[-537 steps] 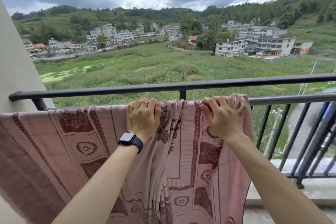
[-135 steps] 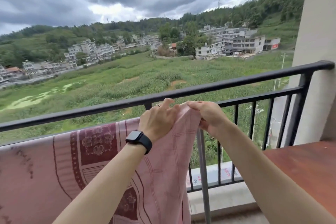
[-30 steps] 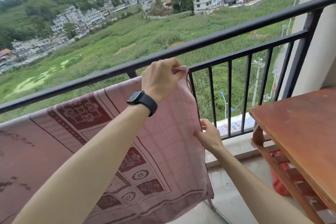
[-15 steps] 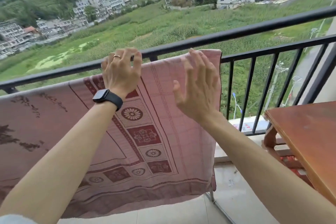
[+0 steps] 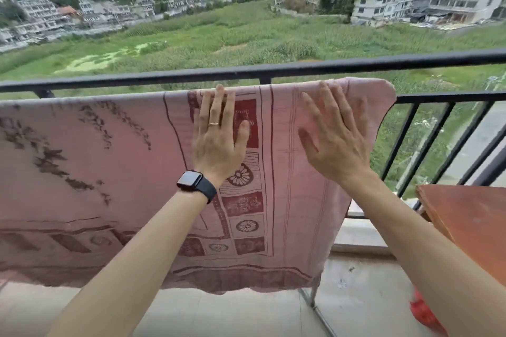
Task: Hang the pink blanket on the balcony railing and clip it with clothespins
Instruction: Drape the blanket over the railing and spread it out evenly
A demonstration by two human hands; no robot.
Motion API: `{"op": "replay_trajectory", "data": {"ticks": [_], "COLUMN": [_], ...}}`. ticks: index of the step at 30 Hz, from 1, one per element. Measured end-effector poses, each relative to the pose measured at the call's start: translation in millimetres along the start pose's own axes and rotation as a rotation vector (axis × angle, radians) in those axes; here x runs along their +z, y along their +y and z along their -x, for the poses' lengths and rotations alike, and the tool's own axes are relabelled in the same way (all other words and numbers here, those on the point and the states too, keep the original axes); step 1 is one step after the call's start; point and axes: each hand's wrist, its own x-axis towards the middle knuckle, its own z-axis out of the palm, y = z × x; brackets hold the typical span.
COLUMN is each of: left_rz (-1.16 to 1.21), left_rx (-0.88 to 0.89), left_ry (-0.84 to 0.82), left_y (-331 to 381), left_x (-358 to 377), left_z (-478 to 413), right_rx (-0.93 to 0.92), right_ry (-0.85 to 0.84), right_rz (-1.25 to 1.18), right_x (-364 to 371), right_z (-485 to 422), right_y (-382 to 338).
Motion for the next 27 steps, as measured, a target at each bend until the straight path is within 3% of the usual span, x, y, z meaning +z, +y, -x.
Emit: {"op": "replay_trajectory", "data": {"ticks": [7,11,17,20,23,27], "left_rz": [-0.089,-0.096,-0.054,0.006,-0.035,-0.151], "left_rx": [0.014,-0.166,-0.055,-0.009,-0.093,-0.357], "left_ry": [-0.013,-0.140,-0.087,-0.043,0.023,-0.036], "left_y": [-46.6,-81.5,-47.6,-72.5,-138.3,-234.8], "left_x": [-27.0,-22.2,8.9,-1.4,-25.3,-54.6], "left_z": [-61.0,-76.0,-41.1,-45.5,-48.4,-36.8], "right_rx": [0.117,0.163,0.168,0.266,0.156,-0.066], "right_ry": [0.195,0.017,0.062,0.063,0.029,-0.087], "right_rz": [-0.125,-0.123,-0.026,-0.098,-0.153,-0.187], "right_x": [-11.8,-1.3,16.1,14.8,15.8,28.3], "right_z": [-42.8,-85.0,-46.4,-52.3,-73.6,-93.9], "right_y": [-28.7,-46.6,4.9,-11.6,-70.7,-169.6]}}
